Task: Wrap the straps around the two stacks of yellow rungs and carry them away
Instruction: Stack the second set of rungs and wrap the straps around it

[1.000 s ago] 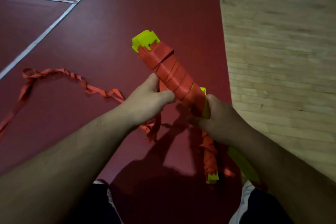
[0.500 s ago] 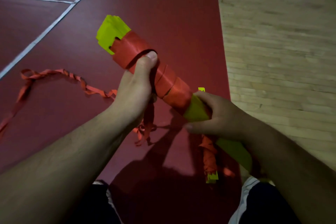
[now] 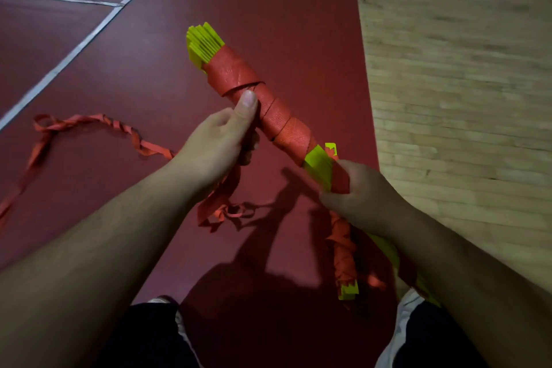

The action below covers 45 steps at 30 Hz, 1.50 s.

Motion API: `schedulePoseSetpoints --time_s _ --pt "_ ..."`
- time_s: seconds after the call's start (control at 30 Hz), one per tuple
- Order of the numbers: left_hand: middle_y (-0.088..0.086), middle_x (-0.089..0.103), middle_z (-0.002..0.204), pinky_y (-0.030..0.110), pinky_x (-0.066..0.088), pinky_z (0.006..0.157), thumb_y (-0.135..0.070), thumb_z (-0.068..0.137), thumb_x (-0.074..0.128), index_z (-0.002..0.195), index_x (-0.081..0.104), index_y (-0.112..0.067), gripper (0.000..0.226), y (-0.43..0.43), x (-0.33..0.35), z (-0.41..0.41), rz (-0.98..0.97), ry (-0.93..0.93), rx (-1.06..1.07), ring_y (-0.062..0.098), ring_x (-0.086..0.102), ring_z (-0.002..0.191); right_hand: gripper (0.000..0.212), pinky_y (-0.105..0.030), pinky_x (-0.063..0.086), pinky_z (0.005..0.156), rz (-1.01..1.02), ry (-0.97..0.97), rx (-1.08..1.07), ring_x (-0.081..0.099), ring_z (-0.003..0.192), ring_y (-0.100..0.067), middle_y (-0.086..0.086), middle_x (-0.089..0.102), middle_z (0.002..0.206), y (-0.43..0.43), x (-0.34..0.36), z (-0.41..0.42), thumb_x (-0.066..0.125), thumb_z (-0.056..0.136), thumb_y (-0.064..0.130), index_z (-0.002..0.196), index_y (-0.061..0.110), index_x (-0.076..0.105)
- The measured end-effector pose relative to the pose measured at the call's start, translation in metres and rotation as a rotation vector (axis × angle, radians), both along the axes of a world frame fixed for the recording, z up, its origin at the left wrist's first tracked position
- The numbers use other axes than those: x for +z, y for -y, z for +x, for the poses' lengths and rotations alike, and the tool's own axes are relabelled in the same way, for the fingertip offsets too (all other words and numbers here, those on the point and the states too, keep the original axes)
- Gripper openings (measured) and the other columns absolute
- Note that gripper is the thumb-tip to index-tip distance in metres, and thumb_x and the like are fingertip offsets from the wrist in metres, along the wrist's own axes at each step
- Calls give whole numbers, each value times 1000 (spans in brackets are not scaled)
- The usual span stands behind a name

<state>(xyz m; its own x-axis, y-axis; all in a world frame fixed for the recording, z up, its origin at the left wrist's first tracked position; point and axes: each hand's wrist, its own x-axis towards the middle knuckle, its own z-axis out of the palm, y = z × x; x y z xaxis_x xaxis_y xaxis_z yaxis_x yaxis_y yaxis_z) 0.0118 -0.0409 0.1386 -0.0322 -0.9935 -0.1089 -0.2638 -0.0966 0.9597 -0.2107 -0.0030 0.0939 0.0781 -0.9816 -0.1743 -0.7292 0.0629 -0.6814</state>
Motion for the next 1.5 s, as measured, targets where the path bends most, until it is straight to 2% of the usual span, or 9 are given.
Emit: schedulePoseSetpoints --time_s 0.23,0.37,0.47,0.67,0.87,0.93,1.13,1.33,1.5 --pt "7 43 68 33 39 64 -76 82 50 83 53 -17 60 -1 -2 -7 13 -134 26 18 42 62 37 -34 44 68 -89 -107 63 58 81 -18 9 60 88 -9 7 13 70 80 45 106 28 49" --pt "-11 48 56 35 41 62 -76 68 61 68 52 -25 52 4 -6 -2 -16 -86 75 17 48 58 45 -36 44 80 -167 -89 163 56 96 -19 6 55 105 -13 7 14 66 86 41 123 27 44" --pt "-4 52 53 41 45 64 -71 69 61 64 57 -21 50 6 -8 -2 19 -78 118 23 52 55 52 -30 40 76 -253 -96 138 56 99 -16 7 57 109 -16 8 16 72 84 43 127 28 47" --pt "4 48 59 22 41 54 -43 94 58 70 55 -9 42 -8 9 -11 -188 -129 49 16 48 57 55 -31 48 72 -164 -113 16 58 84 -11 13 61 92 -15 30 14 85 65 53 106 32 56" --pt "0 50 68 32 42 61 -49 82 54 71 51 -8 43 -20 39 -28 -376 -236 -97 16 48 66 36 -42 58 75 107 179 233 69 80 -20 -5 71 87 -26 56 -3 86 71 35 94 22 63" --pt "-1 52 66 31 43 59 -54 82 54 74 53 -7 48 -22 44 -31 -348 -209 -110 13 50 64 33 -46 56 70 117 266 229 70 72 -24 -10 71 82 -33 58 -5 85 72 32 89 17 61" --pt "-8 62 63 34 44 58 -72 82 41 76 57 -20 55 -35 39 -29 -354 161 -101 9 54 55 39 -41 50 60 -143 137 -16 60 60 -25 -7 63 68 -51 57 -10 80 69 43 82 15 56" --pt "-10 68 67 15 42 59 -20 104 51 88 64 -4 26 -46 56 -35 -308 252 -251 3 56 59 30 -33 43 57 -236 249 -118 56 57 -22 -12 64 68 -56 59 -27 79 76 31 83 10 58" --pt "4 75 90 38 56 67 -26 99 59 100 57 -5 21 -49 63 -58 -324 271 -268 19 73 75 27 -33 44 59 -238 262 -45 53 56 -11 0 60 65 -52 62 -40 78 76 34 80 18 56"
